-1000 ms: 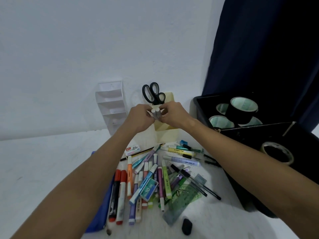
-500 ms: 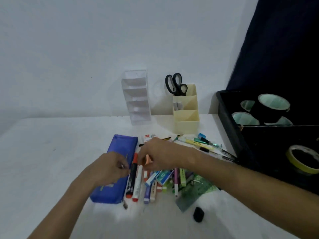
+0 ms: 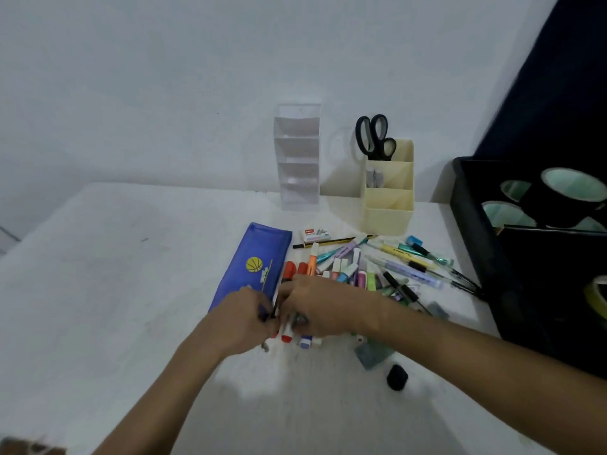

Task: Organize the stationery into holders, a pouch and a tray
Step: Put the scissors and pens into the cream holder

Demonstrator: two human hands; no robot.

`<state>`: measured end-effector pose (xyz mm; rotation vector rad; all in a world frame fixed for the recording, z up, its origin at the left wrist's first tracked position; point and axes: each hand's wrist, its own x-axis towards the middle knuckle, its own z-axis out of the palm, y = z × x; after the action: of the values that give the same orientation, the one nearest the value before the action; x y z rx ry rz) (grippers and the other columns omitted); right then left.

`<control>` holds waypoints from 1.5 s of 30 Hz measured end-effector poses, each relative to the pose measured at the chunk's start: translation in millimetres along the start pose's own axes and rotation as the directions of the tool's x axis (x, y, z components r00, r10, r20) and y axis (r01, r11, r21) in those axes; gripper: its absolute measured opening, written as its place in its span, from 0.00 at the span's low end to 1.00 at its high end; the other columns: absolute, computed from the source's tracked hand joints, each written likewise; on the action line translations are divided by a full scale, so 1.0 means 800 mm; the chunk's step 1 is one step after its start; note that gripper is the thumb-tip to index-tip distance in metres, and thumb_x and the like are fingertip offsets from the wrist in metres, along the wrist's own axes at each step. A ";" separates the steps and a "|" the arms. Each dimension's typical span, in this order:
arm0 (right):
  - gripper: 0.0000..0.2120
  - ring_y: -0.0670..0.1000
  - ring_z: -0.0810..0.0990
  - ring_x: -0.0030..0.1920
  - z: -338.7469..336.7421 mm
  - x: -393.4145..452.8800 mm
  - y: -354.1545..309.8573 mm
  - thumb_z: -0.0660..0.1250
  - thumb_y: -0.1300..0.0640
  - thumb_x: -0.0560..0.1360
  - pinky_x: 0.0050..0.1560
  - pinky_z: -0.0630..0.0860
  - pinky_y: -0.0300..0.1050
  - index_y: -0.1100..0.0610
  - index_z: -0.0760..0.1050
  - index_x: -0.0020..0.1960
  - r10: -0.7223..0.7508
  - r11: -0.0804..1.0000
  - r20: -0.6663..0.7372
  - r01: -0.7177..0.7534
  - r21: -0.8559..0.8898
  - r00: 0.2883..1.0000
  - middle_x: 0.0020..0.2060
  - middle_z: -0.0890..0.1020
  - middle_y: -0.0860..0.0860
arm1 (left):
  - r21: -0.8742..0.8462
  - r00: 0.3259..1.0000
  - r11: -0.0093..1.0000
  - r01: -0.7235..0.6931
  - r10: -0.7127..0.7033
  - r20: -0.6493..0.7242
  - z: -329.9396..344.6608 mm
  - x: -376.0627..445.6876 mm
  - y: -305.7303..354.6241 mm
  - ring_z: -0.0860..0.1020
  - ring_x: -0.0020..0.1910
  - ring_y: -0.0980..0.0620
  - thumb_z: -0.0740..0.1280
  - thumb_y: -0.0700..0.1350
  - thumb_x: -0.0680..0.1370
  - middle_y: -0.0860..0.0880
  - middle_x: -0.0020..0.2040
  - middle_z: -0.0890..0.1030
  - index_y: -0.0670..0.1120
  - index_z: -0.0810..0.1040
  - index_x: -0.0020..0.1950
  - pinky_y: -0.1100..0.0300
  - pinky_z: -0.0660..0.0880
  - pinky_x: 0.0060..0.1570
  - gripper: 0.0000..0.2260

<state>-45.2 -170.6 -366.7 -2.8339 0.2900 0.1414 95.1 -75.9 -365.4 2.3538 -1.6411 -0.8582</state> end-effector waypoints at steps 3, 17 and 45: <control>0.15 0.51 0.71 0.51 0.001 -0.003 -0.002 0.68 0.61 0.74 0.51 0.70 0.46 0.54 0.79 0.60 -0.019 0.997 -0.030 0.016 -0.071 0.999 0.56 0.77 0.52 | 0.040 0.998 0.999 0.025 -0.027 0.052 0.001 0.002 0.005 0.78 0.31 0.57 0.67 0.51 0.74 0.52 0.32 0.81 0.45 0.85 0.41 0.67 0.70 0.31 0.11; 0.07 0.53 0.75 0.47 -0.031 -0.016 0.022 0.64 0.60 0.78 0.49 0.74 0.48 0.60 0.77 0.54 0.123 0.972 -0.479 -0.009 0.234 0.869 0.47 0.80 0.55 | -0.136 0.924 0.991 0.001 -0.053 -0.378 -0.076 -0.006 0.034 0.76 0.27 0.52 0.68 0.48 0.72 0.46 0.29 0.80 0.44 0.81 0.35 0.70 0.66 0.22 0.09; 0.06 0.53 0.82 0.41 -0.126 -0.100 0.183 0.64 0.63 0.77 0.43 0.80 0.47 0.57 0.78 0.53 0.659 0.748 -0.721 -0.287 0.598 0.214 0.44 0.82 0.51 | 0.189 0.705 0.824 -0.534 0.557 -0.439 -0.103 0.183 0.260 0.78 0.40 0.49 0.66 0.45 0.75 0.45 0.39 0.83 0.42 0.83 0.44 0.56 0.76 0.43 0.09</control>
<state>-147.3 -323.0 -300.5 -1.9991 1.3068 -1.3092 4.3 -305.4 -262.7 1.7096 -1.9558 -0.0997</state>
